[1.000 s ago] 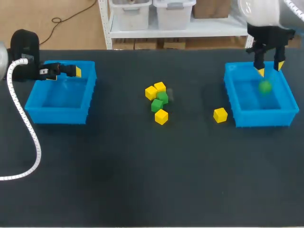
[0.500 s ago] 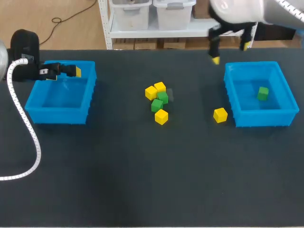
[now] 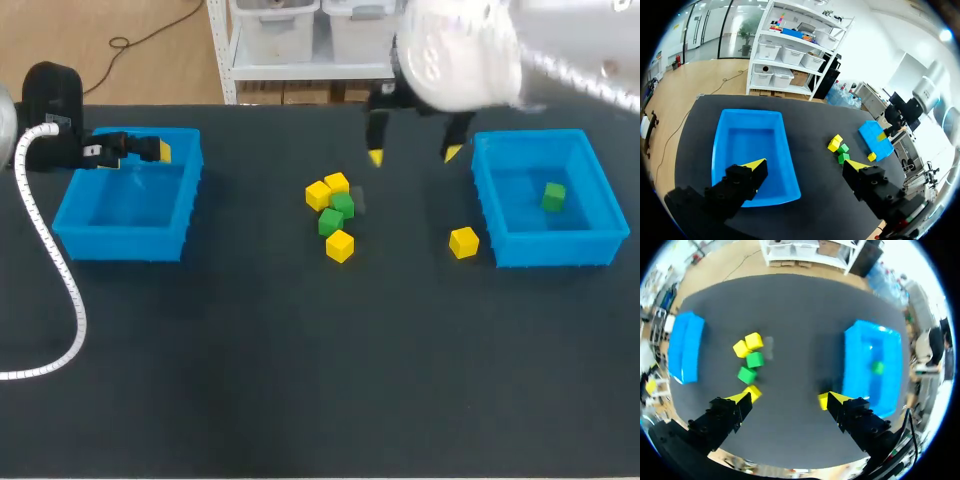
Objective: Put the green cubes in the right bin and the yellow cubes in the left bin.
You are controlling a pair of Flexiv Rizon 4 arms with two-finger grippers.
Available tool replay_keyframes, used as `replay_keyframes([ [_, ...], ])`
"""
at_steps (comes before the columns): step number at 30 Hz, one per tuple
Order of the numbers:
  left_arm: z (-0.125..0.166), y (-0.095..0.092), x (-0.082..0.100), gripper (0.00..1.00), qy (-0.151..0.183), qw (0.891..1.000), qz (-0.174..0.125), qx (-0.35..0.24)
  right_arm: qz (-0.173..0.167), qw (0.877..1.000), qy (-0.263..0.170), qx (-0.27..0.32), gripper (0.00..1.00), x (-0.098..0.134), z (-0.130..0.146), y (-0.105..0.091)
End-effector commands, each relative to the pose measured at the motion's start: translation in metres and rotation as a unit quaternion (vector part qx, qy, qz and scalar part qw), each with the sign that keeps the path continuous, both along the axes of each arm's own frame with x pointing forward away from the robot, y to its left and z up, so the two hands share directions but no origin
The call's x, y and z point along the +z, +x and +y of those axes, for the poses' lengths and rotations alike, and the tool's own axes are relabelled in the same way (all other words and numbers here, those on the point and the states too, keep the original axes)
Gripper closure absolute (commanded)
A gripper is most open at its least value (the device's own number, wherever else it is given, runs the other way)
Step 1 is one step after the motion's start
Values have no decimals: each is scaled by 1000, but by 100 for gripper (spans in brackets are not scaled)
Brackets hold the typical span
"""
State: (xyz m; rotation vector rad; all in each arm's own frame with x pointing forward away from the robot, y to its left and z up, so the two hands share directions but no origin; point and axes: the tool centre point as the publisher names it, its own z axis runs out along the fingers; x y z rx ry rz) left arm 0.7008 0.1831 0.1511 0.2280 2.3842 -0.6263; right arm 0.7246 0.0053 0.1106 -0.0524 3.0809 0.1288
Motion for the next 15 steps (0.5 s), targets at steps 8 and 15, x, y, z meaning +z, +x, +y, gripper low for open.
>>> replay_keyframes([
  [8,1,-1,-1,0,-3,1000,-3,-1,-71,997,16,-32,0,-35,66,-13],
  [15,1,-1,-1,0,-3,1000,-3,-1,-65,998,1,-8,0,-39,87,-19],
])
